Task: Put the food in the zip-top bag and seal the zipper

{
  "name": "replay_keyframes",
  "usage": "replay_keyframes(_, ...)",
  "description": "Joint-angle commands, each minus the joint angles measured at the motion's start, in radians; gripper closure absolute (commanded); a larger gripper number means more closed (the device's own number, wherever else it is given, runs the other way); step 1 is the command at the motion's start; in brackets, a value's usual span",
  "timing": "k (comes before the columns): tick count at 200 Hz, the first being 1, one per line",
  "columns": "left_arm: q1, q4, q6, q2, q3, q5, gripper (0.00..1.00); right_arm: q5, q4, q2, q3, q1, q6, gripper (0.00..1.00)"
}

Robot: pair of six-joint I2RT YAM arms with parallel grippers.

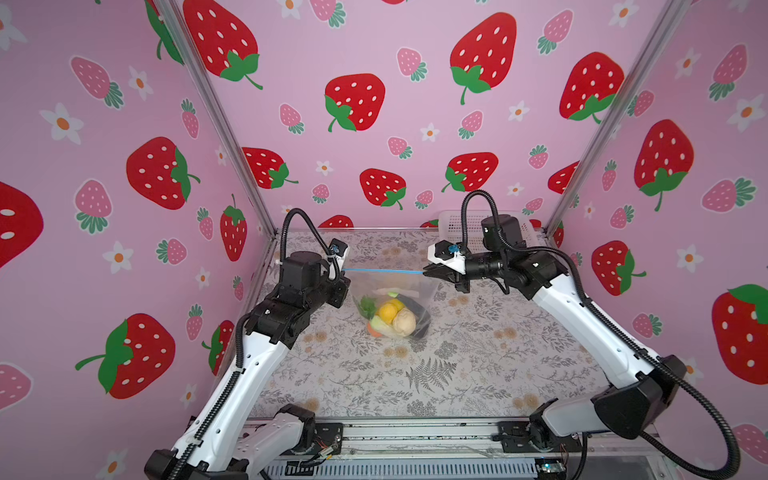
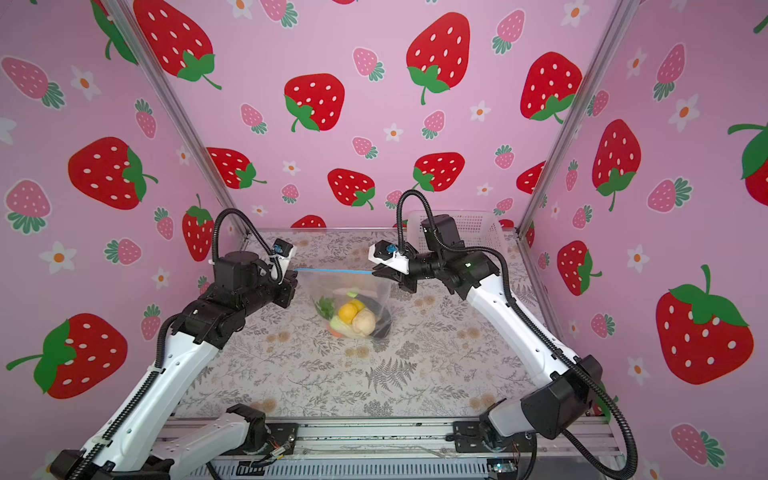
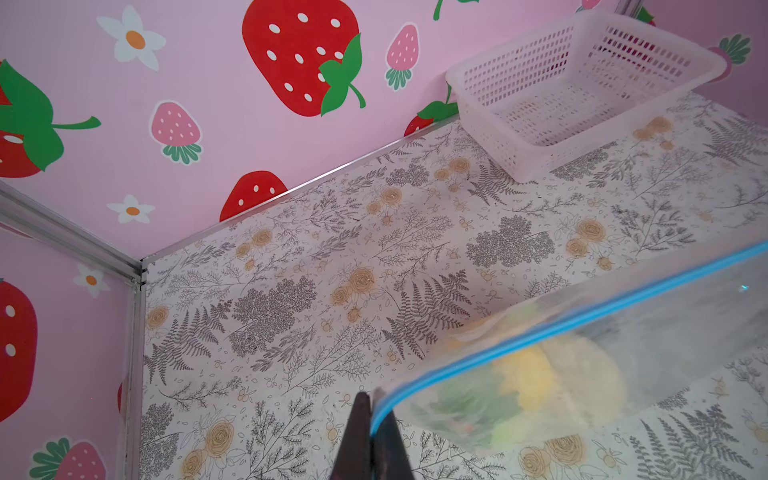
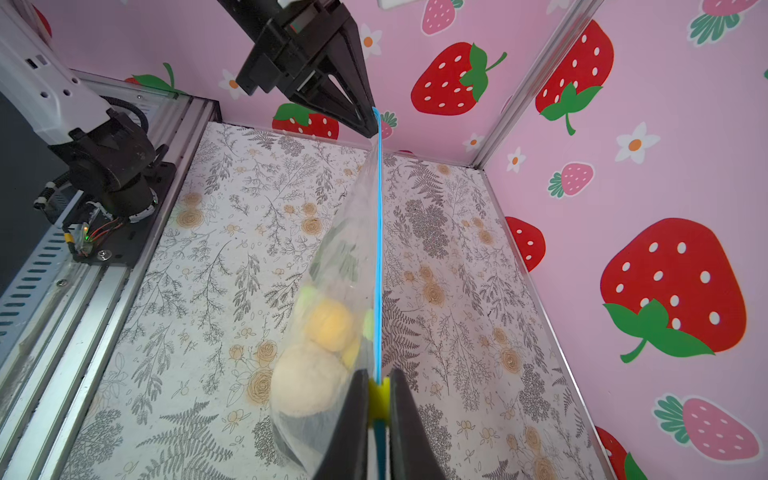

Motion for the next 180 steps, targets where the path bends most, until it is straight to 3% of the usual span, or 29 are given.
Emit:
replay_keyframes(1, 0.027, -0.025, -0.013, -0.002, 0.036, -0.068, 1.00, -0.018, -0.006, -0.050, -0.005, -0.021, -0.001, 1.00)
replay_keyframes(180, 0.047, -0.028, -0.024, -0.002, 0.035, -0.048, 1.00, -0.017, 0.000, -0.065, -0.019, -0.039, -0.001, 1.00)
